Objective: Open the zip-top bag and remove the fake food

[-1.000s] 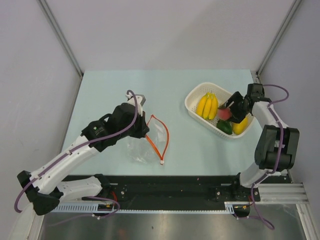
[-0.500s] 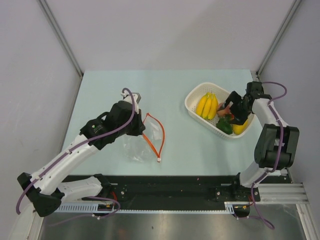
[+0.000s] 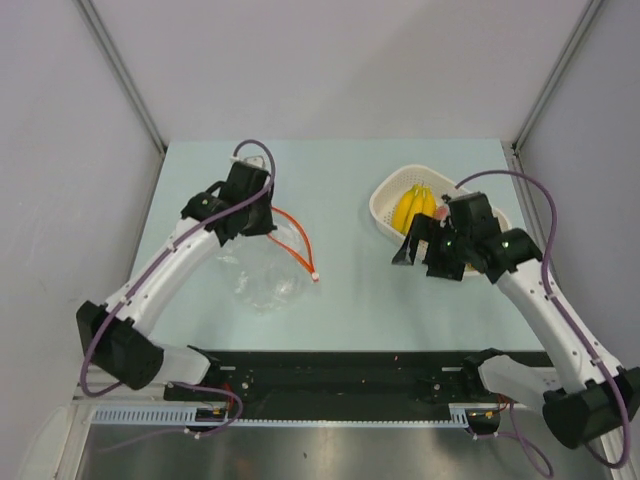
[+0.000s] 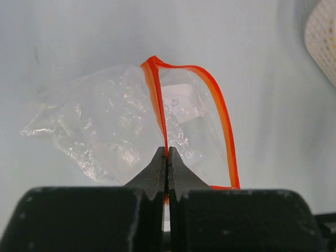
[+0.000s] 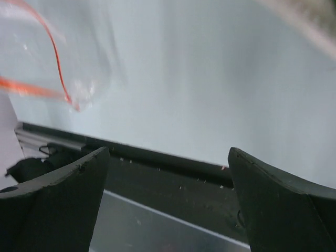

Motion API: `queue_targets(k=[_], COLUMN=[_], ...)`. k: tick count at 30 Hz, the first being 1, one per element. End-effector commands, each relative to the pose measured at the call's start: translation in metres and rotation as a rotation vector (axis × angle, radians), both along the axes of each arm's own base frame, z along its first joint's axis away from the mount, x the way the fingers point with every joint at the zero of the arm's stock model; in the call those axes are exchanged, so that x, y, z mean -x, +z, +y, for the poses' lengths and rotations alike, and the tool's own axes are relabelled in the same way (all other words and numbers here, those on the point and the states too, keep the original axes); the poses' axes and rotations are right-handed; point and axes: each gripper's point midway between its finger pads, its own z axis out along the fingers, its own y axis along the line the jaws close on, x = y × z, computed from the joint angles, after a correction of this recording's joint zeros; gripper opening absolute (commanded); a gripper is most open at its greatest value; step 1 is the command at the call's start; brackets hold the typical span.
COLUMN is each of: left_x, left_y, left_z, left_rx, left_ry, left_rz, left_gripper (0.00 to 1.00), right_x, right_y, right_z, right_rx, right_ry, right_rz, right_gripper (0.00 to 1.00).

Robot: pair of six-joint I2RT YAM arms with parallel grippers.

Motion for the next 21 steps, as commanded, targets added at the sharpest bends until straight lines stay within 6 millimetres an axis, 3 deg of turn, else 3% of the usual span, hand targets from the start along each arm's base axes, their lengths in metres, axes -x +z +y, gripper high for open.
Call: queue_targets(k=[1,3,4,5,6,7,8,9,12,16,17,20,21], left_x=[-0.057,-0.078,-0.091,-0.102,-0.109,-0.121,-0.127,-0.131,-0.137,-0.122,-0.109,-0.064,-0.042], left_y=[0.027,0.015,0.027,0.014,0.012,0.020,0.007,0.009,0.028,0.064,0.073,0.080,0.079], left_z=[0.037,0.051,0.054,0.057,0.058,0.056,0.051,0.050,0.039,0.007,0.003,-0.034,-0.057], left_rx=[-0.147,-0.219,-0.242,-0.282,-0.295,-0.308,-0.324,-0.330,-0.271,-0.154,-0.133,-0.016,0.020], left_ry=[0.086,0.111,0.113,0.113,0.109,0.083,0.059,0.057,0.070,0.033,0.020,-0.079,-0.149], left_rz=[-0.091,-0.062,-0.089,-0.052,-0.048,-0.073,-0.035,-0.032,-0.061,-0.154,-0.164,-0.163,-0.166], left_gripper=[0.01,0.01,0.01,0.02,0.09,0.23,0.43,0.72,0.99,1.00,1.00,1.00,1.00], right_x=[0.054,0.066,0.072,0.075,0.078,0.080,0.081,0.082,0.083,0.079,0.077,0.065,0.058], right_y=[-0.015,-0.019,-0.018,-0.018,-0.017,-0.015,-0.014,-0.013,-0.006,-0.005,-0.006,-0.006,-0.005], right_z=[0.018,0.022,0.024,0.024,0.024,0.025,0.026,0.025,0.025,0.022,0.022,0.026,0.030], right_rx=[-0.034,-0.039,-0.037,-0.037,-0.035,-0.044,-0.049,-0.050,-0.063,-0.039,-0.031,-0.021,-0.027], right_ry=[-0.002,0.005,0.026,0.033,0.050,0.066,0.074,0.082,0.109,0.130,0.130,0.142,0.144], right_rz=[0.097,0.108,0.097,0.099,0.100,0.096,0.091,0.085,0.043,-0.002,-0.005,-0.041,-0.060], right_gripper=[1.00,1.00,1.00,1.00,1.00,1.00,1.00,1.00,1.00,1.00,1.00,1.00,1.00])
